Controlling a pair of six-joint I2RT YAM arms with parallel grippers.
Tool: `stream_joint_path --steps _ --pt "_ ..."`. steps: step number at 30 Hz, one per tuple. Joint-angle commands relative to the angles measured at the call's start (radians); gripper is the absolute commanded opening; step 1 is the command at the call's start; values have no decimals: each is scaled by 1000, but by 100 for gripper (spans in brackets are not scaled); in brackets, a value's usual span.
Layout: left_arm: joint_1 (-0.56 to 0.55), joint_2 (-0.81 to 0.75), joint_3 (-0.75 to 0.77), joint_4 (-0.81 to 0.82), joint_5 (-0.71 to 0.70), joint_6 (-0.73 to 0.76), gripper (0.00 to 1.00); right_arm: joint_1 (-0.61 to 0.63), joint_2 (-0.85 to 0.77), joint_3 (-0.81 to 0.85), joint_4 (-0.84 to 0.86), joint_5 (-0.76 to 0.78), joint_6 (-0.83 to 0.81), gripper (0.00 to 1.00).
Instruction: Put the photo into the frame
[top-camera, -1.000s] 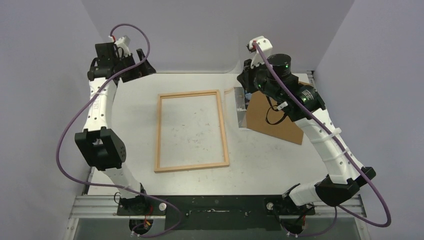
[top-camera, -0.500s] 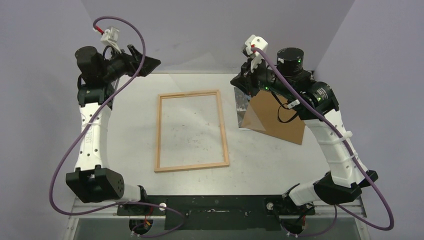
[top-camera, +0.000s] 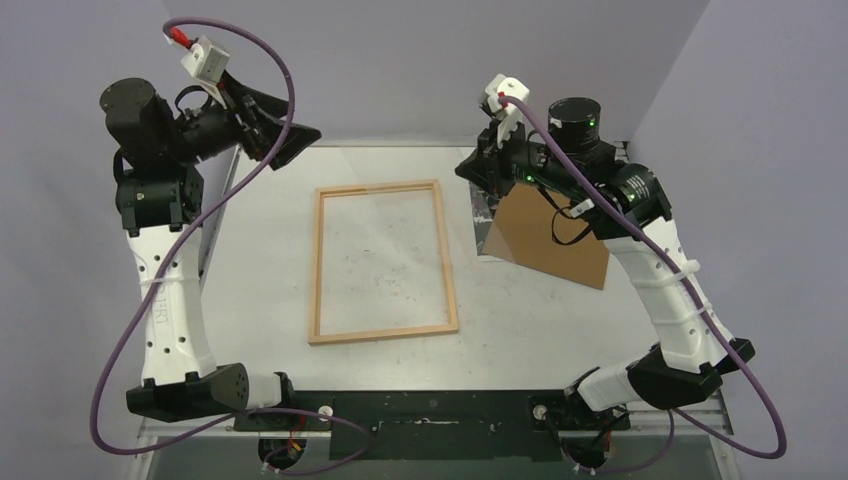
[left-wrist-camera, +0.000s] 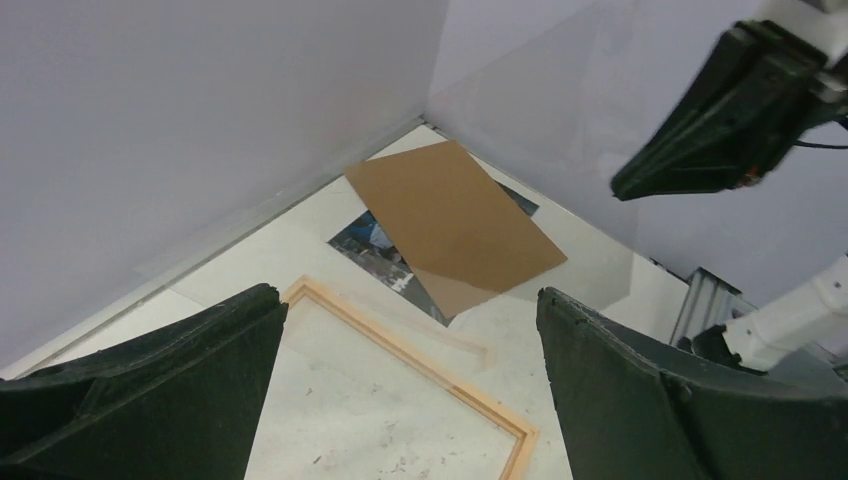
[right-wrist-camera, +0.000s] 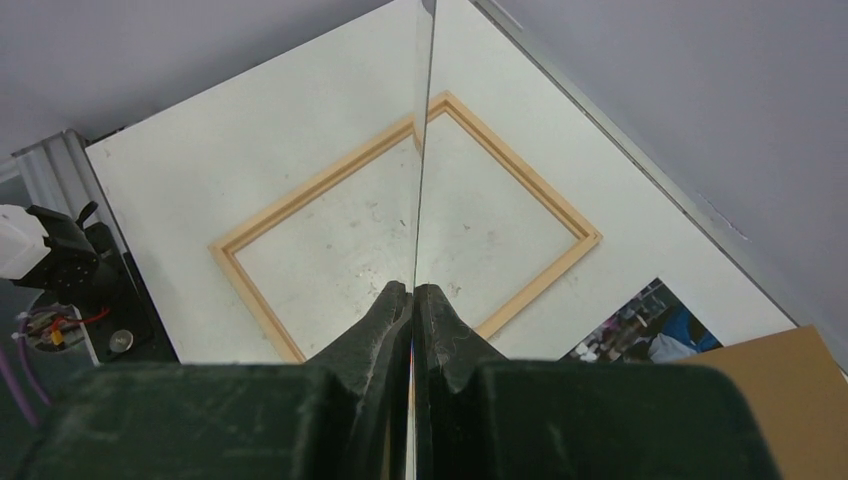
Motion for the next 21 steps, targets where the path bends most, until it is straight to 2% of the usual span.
stream_joint_path --steps 1,3,5,10,13,21 --pt "4 -12 39 42 258 -27 97 -4 -43 -30 92 -43 -4 0" --pt "4 -18 -1 193 293 -143 97 -4 -54 -39 100 -62 -13 0" --pt "4 -20 -23 246 275 -172 97 -4 -60 -43 108 -71 -11 0" --pt "4 -22 -32 173 124 -122 97 -4 -67 -45 153 -76 13 0" --pt "4 -27 -46 101 -26 -94 97 -4 -66 -43 204 -58 65 0" --pt "10 -128 -238 -49 -458 -109 97 -1 27 -60 335 53 507 0"
